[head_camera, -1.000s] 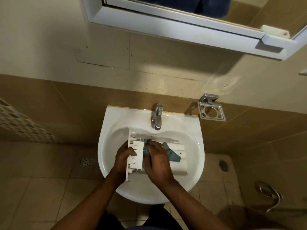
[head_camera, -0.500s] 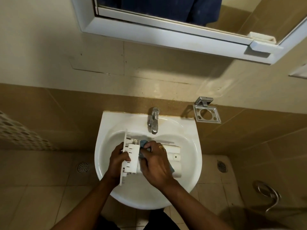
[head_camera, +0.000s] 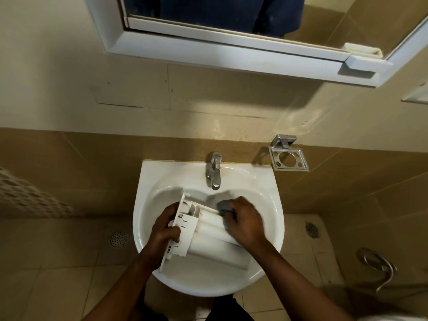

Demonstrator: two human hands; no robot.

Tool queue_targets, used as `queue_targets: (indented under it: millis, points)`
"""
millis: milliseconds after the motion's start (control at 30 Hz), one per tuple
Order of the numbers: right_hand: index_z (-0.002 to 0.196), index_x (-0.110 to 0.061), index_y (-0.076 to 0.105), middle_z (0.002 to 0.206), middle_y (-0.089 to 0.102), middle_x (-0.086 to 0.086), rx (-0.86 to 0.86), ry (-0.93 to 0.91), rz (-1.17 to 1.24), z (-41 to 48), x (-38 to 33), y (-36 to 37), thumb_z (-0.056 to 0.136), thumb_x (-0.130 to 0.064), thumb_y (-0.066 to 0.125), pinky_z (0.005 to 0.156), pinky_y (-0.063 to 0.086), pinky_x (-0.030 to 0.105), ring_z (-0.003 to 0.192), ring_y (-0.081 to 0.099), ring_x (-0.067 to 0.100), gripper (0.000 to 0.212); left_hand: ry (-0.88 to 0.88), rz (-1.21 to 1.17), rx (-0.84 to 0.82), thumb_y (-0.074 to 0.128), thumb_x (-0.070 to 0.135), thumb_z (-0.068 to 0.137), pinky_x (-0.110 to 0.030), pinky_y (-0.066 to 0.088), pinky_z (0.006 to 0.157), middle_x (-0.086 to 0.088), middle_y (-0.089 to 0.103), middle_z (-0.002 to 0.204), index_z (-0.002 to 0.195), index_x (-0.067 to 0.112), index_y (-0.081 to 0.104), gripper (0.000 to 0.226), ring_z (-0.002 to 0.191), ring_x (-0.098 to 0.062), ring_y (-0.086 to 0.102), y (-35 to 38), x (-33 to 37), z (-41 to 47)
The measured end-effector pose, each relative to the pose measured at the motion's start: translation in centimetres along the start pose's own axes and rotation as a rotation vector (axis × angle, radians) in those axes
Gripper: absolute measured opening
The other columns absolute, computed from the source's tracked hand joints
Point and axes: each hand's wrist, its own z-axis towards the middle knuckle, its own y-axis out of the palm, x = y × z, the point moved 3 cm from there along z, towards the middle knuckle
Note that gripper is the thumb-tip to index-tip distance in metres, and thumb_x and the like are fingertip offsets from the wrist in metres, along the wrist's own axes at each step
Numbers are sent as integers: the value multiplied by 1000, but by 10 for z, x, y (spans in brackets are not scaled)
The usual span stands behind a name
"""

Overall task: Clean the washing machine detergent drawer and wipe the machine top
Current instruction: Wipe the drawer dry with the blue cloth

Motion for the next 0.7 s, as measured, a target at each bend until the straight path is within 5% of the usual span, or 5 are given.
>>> queue_targets:
  millis: [100,233,467,700]
  points:
    - [113,-22,75,112,66,-2,-136,-158,79,18,-32,21,85,-21,55,93,51,38,103,63,24,34,20,13,-23,60,31,42,-35,50,75,-13,70,112,131,19,63,90,98,-28,63,5,5,4]
    - [127,-18,69,122,64,0,-208,-288,61,31,-47,23,91,-19,54,94,50,34,110,61,23,39,19,22,5,60,31,42,-41,51,76,-12,71,110,129,21,64,88,99,-33,63,-2,8,4]
    - [104,-28,72,99,67,-2,-174,-57,61,15,17,3,89,-30,46,76,54,36,88,64,20,30,-17,20,-7,60,29,42,-46,50,77,-16,70,112,132,16,63,90,102,-38,62,-12,10,0]
    - [120,-15,71,120,67,2,-225,-286,151,42,-58,27,89,-12,56,84,48,24,106,64,20,34,-26,-67,8,61,27,43,-46,50,80,-21,70,109,121,27,71,79,99,-41,62,-9,21,3]
